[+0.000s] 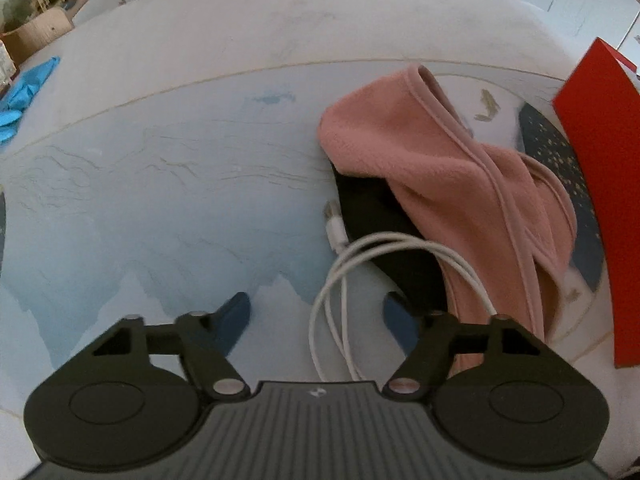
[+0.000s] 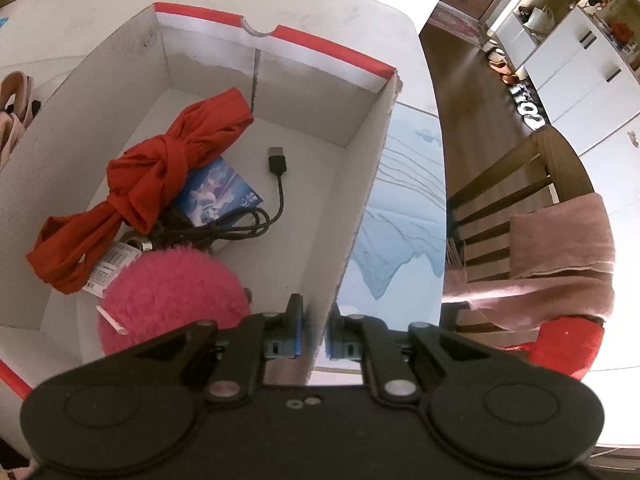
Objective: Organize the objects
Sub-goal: 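Move the left gripper back to the white cable on the pile, then close the left gripper on the white cable and lift it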
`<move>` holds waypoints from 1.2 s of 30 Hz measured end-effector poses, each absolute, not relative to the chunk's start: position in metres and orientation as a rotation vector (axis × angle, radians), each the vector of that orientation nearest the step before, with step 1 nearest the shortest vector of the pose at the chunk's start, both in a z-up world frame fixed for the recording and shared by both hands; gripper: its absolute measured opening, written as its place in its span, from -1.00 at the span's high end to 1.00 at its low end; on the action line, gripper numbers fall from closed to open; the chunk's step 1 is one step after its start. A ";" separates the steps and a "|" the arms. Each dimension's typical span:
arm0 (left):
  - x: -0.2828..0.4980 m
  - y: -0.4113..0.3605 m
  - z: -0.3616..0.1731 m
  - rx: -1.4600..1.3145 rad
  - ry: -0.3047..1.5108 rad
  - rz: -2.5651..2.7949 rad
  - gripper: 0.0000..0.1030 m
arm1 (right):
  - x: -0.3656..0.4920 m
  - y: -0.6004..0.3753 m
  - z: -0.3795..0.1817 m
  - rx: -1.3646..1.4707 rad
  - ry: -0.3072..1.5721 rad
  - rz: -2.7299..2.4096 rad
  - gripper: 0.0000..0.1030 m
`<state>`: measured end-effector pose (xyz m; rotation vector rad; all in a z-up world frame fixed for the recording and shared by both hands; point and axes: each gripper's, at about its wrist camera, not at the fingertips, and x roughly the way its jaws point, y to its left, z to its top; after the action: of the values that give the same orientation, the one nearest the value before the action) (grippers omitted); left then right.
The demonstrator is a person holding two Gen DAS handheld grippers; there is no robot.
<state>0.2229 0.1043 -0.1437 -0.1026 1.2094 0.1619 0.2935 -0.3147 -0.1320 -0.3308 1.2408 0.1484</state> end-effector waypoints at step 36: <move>0.185 0.073 -0.058 -0.163 1.102 0.151 0.93 | 0.291 -0.325 -0.137 -0.297 1.225 0.241 0.85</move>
<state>0.1848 0.0734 -0.0577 -0.1633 1.1022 0.1515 0.2911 -0.3247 -0.1371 -0.2975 1.2251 0.2412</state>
